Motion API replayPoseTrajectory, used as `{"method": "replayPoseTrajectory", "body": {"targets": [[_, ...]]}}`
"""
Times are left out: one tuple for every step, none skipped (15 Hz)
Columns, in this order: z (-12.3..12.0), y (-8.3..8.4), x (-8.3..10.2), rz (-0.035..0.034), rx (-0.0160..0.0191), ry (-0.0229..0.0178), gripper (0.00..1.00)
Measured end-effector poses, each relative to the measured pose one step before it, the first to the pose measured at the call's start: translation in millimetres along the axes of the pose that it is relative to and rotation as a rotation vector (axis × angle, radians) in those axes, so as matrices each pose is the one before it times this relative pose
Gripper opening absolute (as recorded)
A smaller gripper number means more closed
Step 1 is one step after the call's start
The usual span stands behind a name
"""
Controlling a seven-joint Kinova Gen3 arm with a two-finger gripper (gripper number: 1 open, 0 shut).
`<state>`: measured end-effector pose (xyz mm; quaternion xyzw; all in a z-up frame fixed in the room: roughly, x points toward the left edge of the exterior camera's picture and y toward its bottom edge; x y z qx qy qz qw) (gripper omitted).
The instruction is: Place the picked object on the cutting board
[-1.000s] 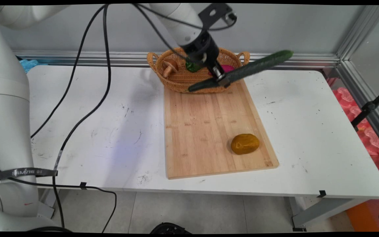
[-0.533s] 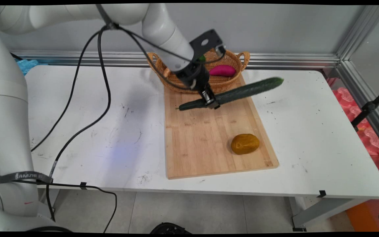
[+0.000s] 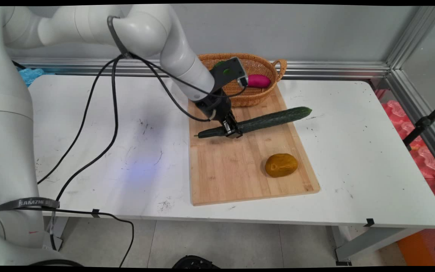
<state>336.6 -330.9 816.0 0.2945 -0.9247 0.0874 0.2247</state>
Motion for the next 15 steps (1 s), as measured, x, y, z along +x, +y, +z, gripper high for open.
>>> {"method": "replayPoseTrajectory", "body": {"targets": [[3.44,-0.77,-2.76,-0.00228,0.00039,-0.00011,0.0],[3.95,-0.74,-2.86,-0.0035,-0.00081,0.0002,0.0],[3.89,-0.72,-2.64,-0.00243,-0.0017,-0.00032,0.0],[3.14,-0.49,-2.17,-0.00114,-0.00223,-0.00075,0.0],[3.6,-0.46,-2.43,-0.00027,-0.00329,-0.0015,0.0],[3.47,-0.39,-2.13,0.00115,-0.00352,-0.0014,0.0],[2.83,-0.29,-1.52,0.00165,-0.00318,-0.00083,0.0],[3.13,-0.32,-1.59,0.00147,-0.00349,-0.00071,0.0],[2.91,-0.3,-1.42,0.00154,-0.00353,-0.00051,0.0],[2.28,-0.22,-0.94,0.00116,-0.00274,0.00022,1.0],[2.45,-0.32,-0.92,0.00117,-0.00274,0.00094,1.0],[2.28,-0.28,-0.71,0.00096,-0.00322,0.00105,1.0],[2.02,-0.23,-0.63,0.00063,-0.00304,0.00124,1.0],[1.55,-0.16,-0.43,0.00058,-0.00273,0.00118,1.0],[1.52,-0.26,-0.52,0.00042,-0.00249,0.00115,1.0]]}}
